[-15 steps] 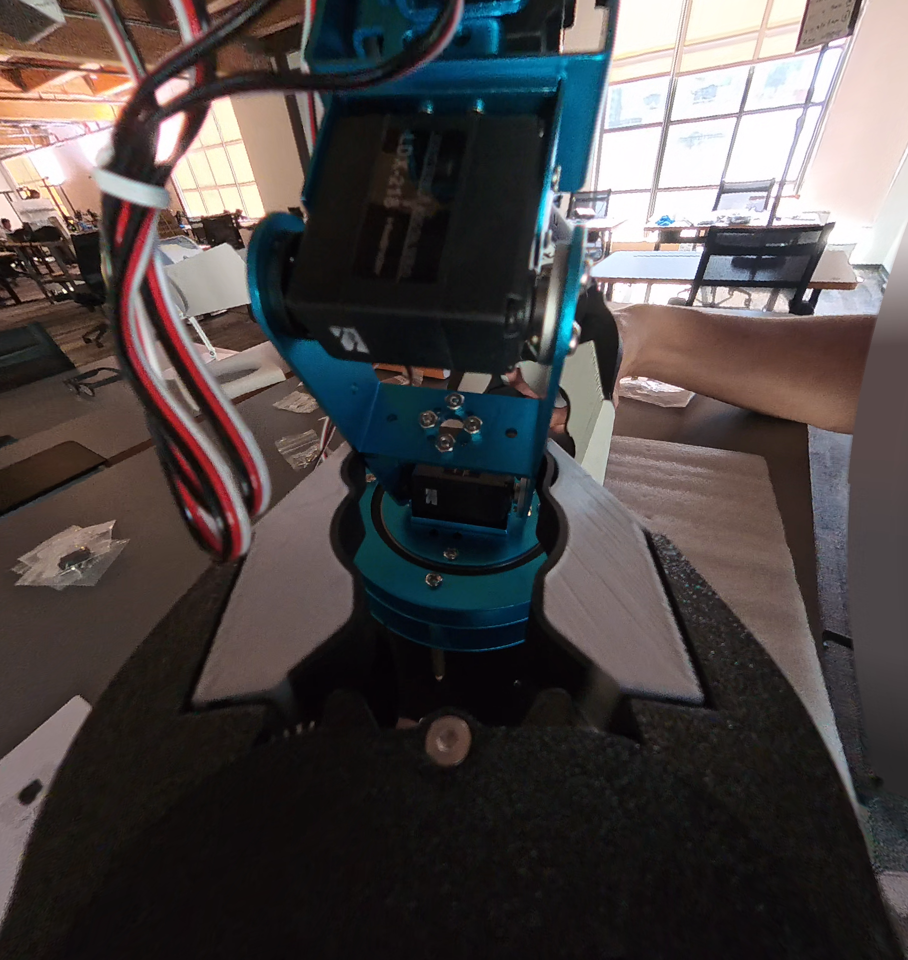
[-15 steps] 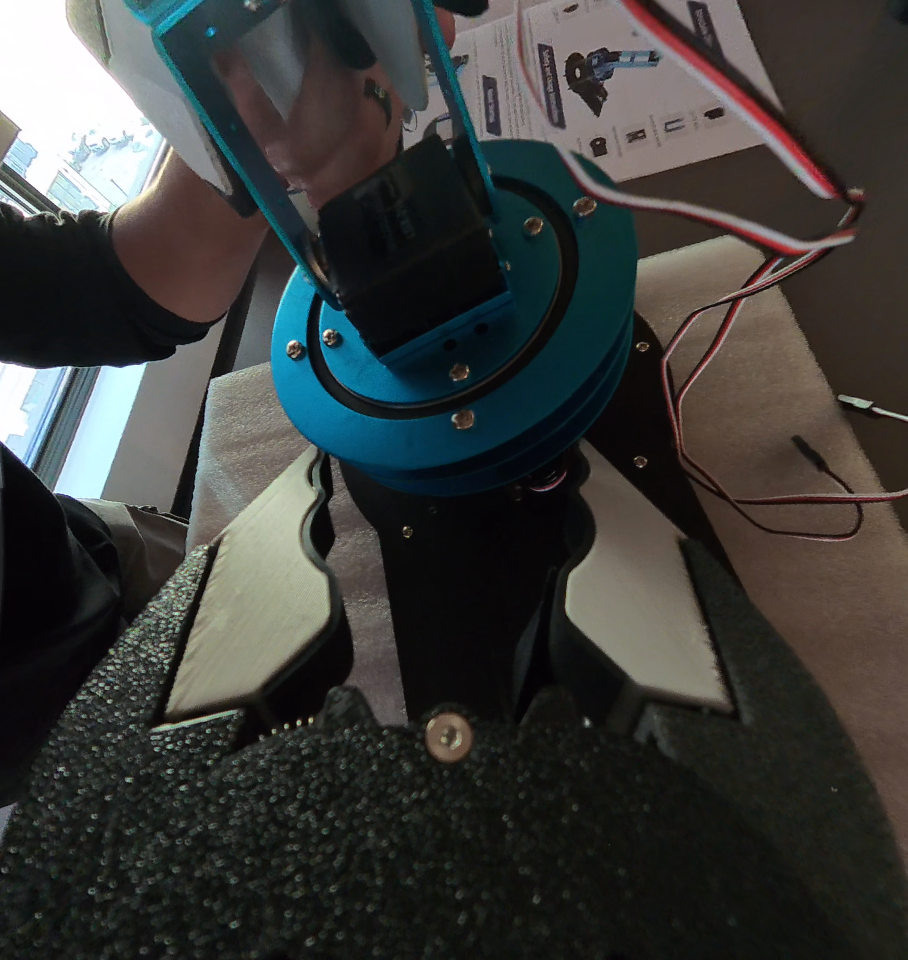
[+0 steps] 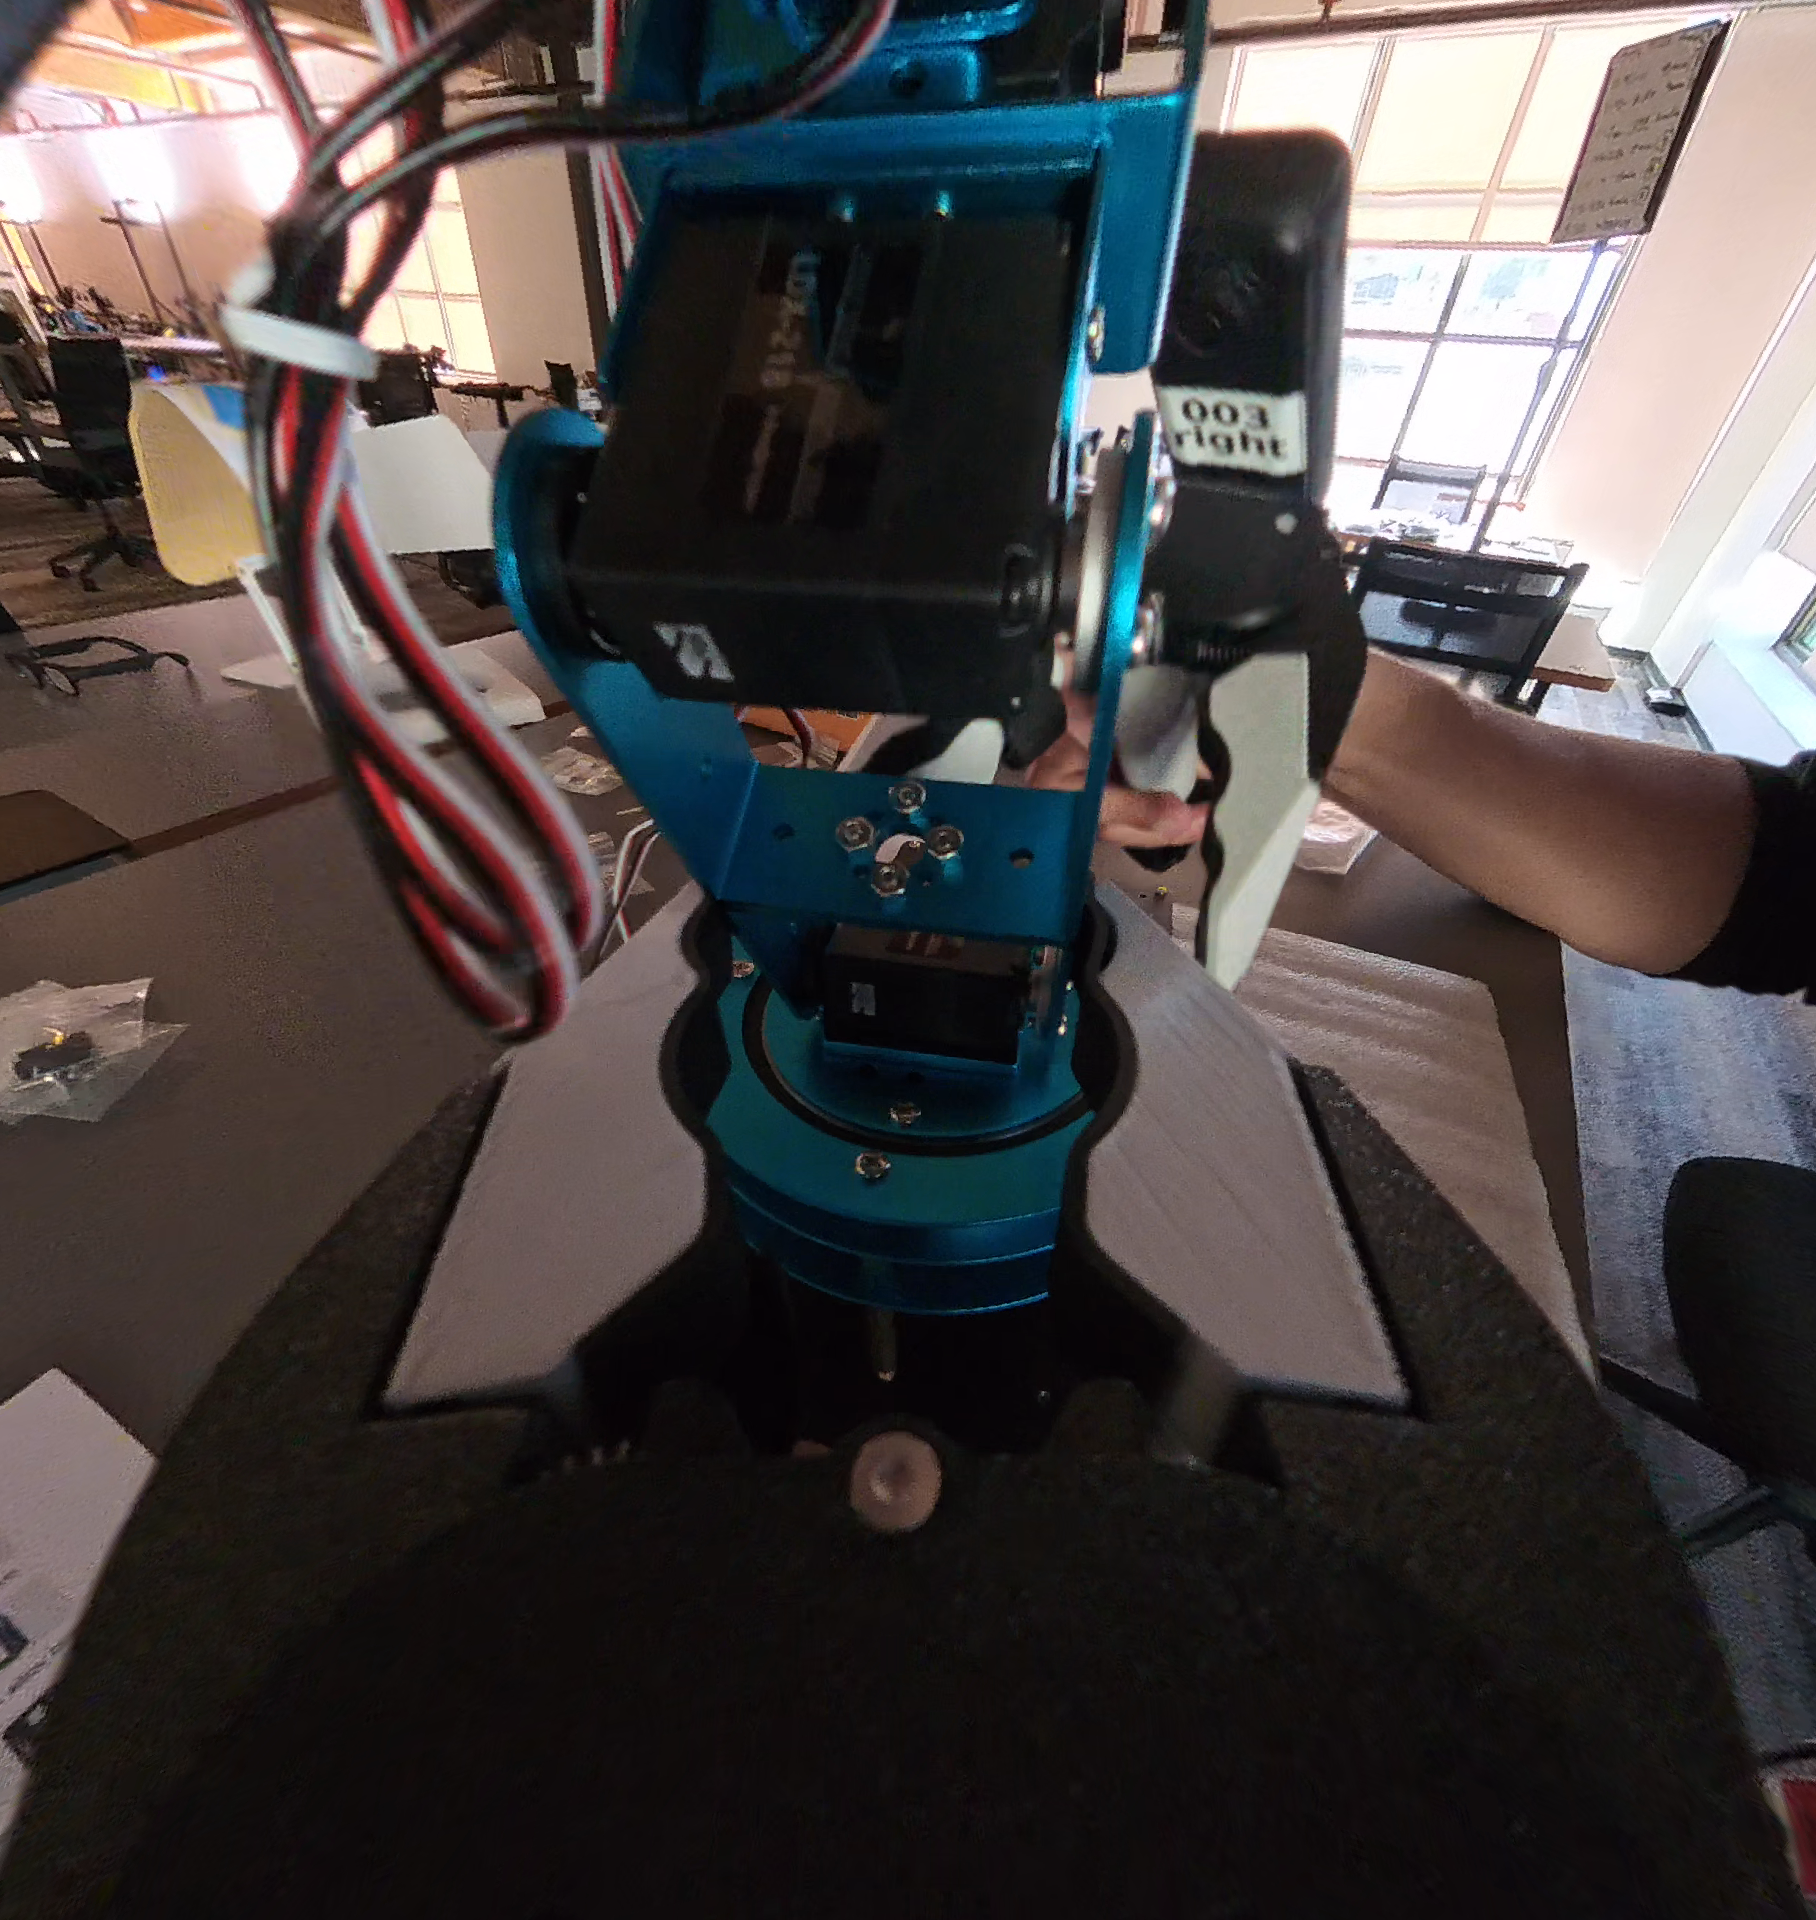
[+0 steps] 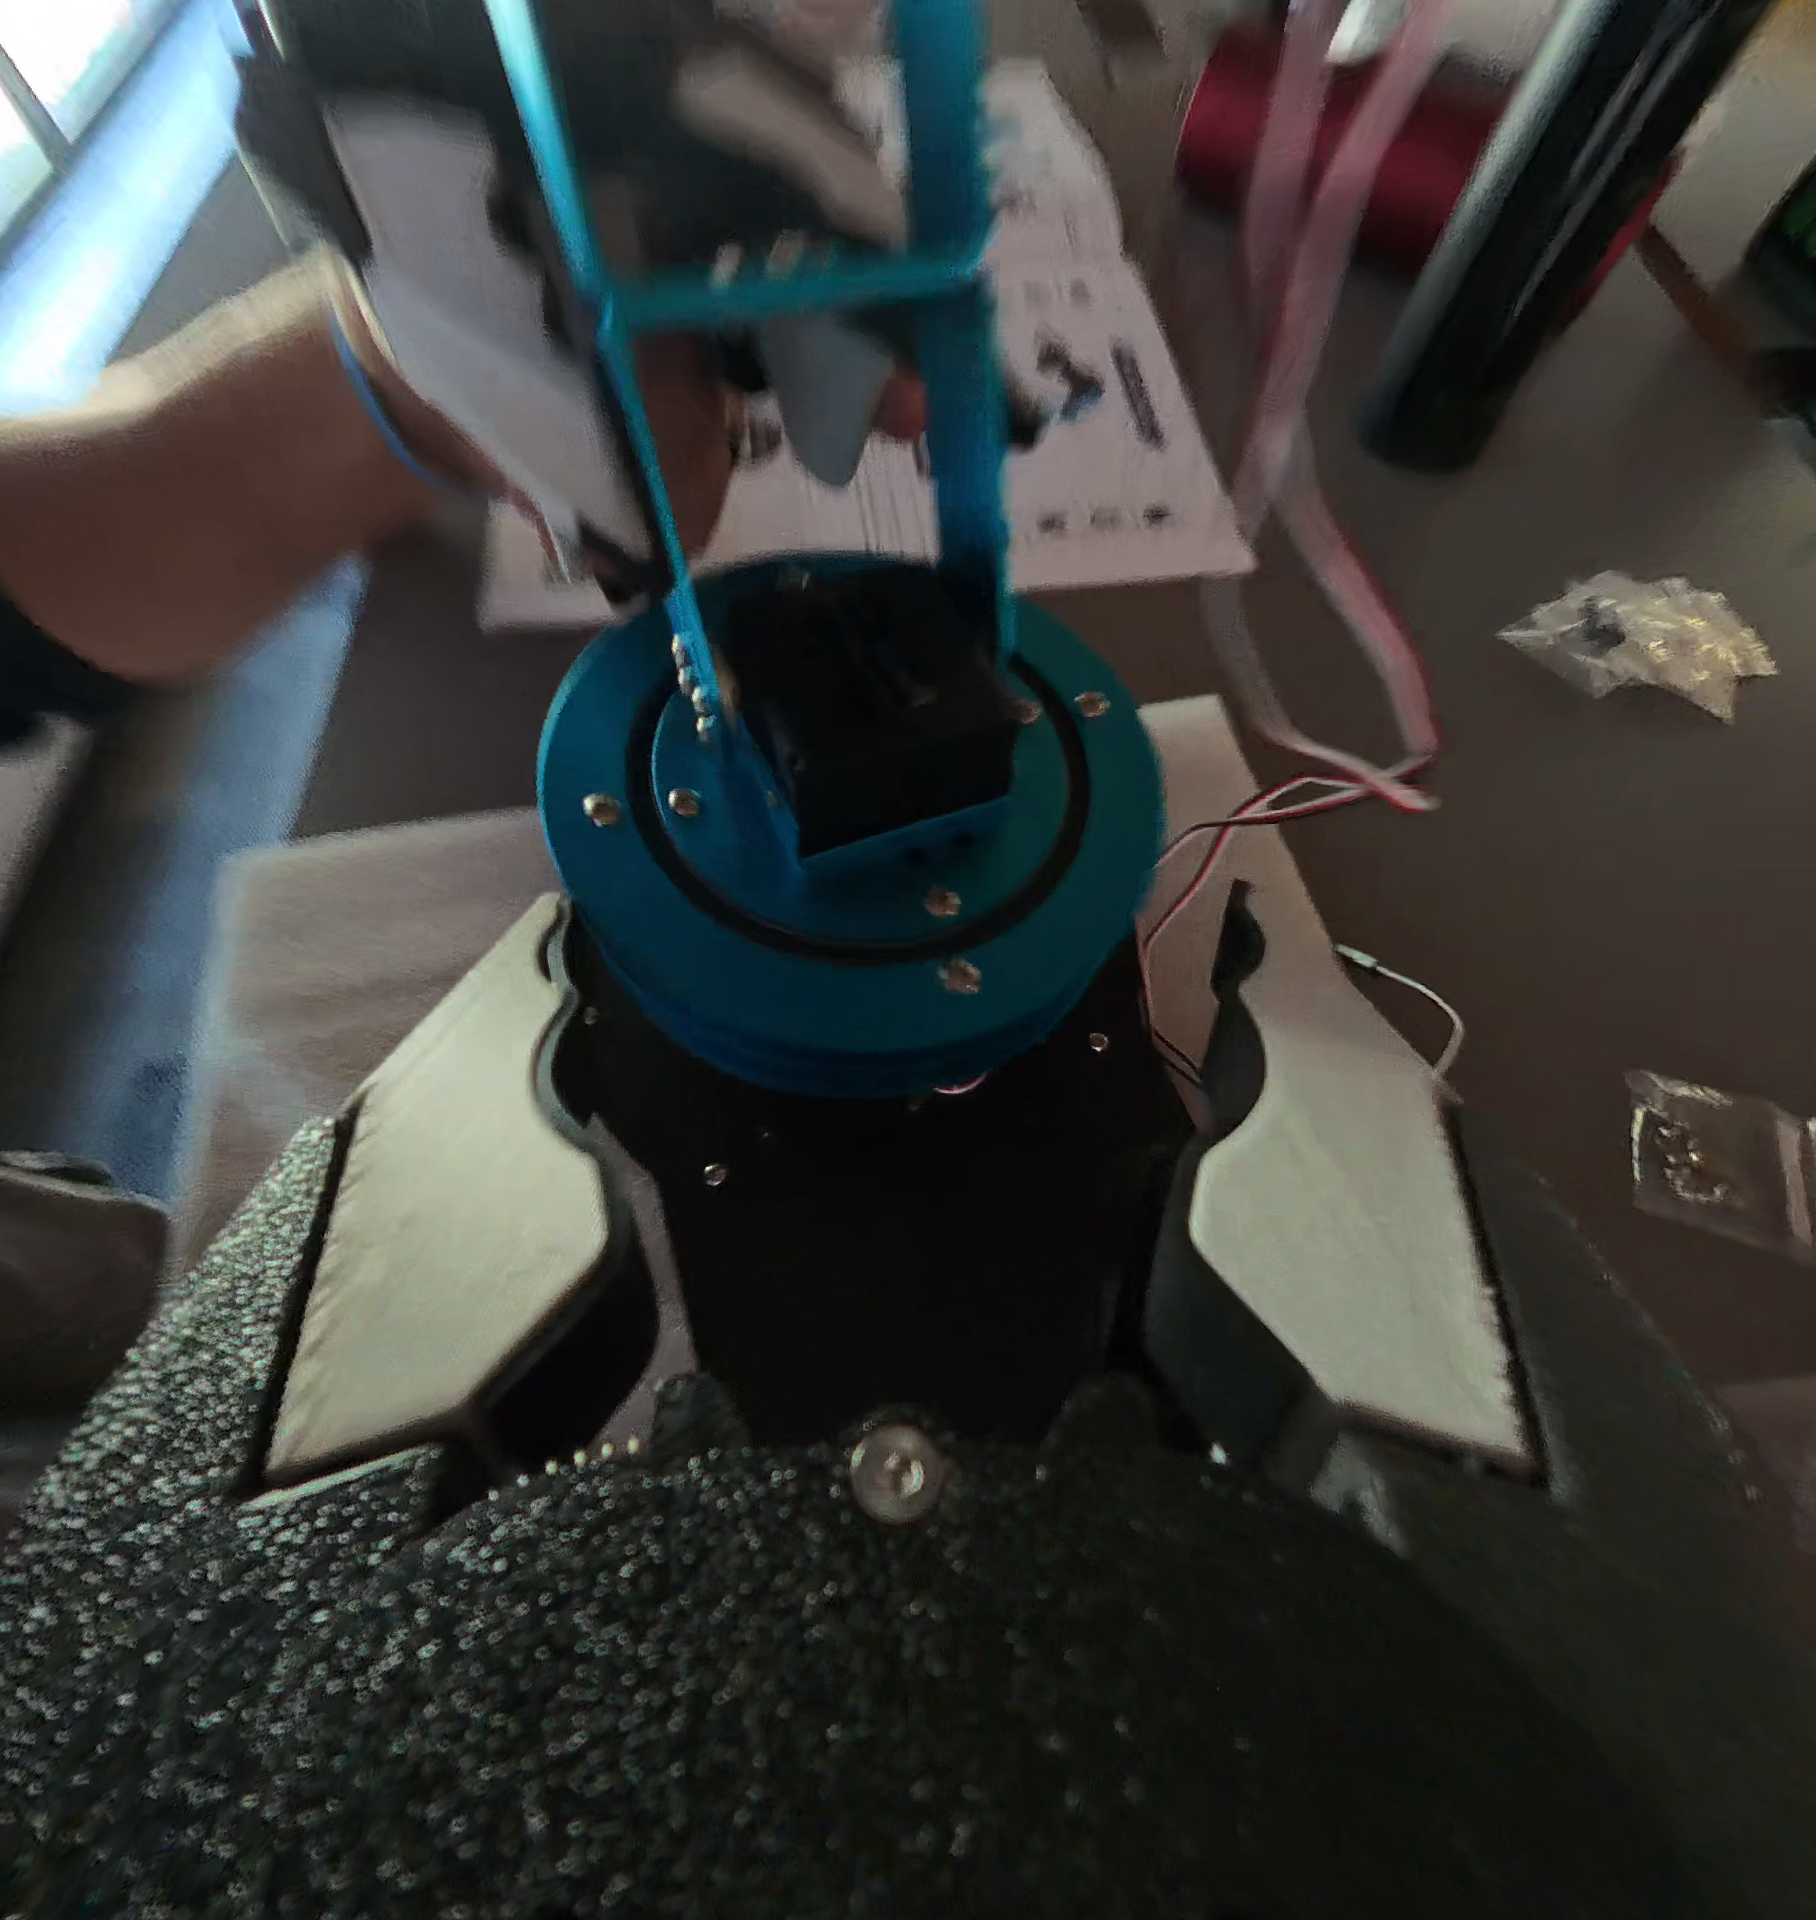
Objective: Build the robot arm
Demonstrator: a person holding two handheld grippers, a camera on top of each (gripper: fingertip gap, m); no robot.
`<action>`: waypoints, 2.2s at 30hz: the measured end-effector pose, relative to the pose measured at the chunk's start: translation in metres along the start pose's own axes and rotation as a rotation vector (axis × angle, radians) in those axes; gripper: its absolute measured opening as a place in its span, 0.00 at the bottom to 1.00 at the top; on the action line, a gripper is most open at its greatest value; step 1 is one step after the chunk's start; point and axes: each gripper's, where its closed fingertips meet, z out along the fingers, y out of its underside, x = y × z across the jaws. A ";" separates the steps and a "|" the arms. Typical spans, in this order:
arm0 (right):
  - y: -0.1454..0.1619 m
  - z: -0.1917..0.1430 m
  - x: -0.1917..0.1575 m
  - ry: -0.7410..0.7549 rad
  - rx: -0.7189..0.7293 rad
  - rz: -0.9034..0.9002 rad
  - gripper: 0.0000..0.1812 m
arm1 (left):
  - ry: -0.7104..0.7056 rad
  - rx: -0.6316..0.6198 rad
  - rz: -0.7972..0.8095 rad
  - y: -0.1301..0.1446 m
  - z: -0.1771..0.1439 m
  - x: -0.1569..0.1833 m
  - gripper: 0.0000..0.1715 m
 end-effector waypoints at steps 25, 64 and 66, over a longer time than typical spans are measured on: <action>0.030 -0.014 0.006 -0.019 -0.123 -0.027 0.48 | 0.001 0.027 0.026 0.000 0.000 0.001 0.38; 0.048 0.005 0.084 0.178 -0.163 0.138 0.37 | 0.014 0.055 0.014 -0.001 0.000 -0.001 0.38; 0.046 0.004 0.070 0.095 -0.142 0.119 0.30 | 0.014 0.055 0.013 -0.001 0.000 -0.001 0.38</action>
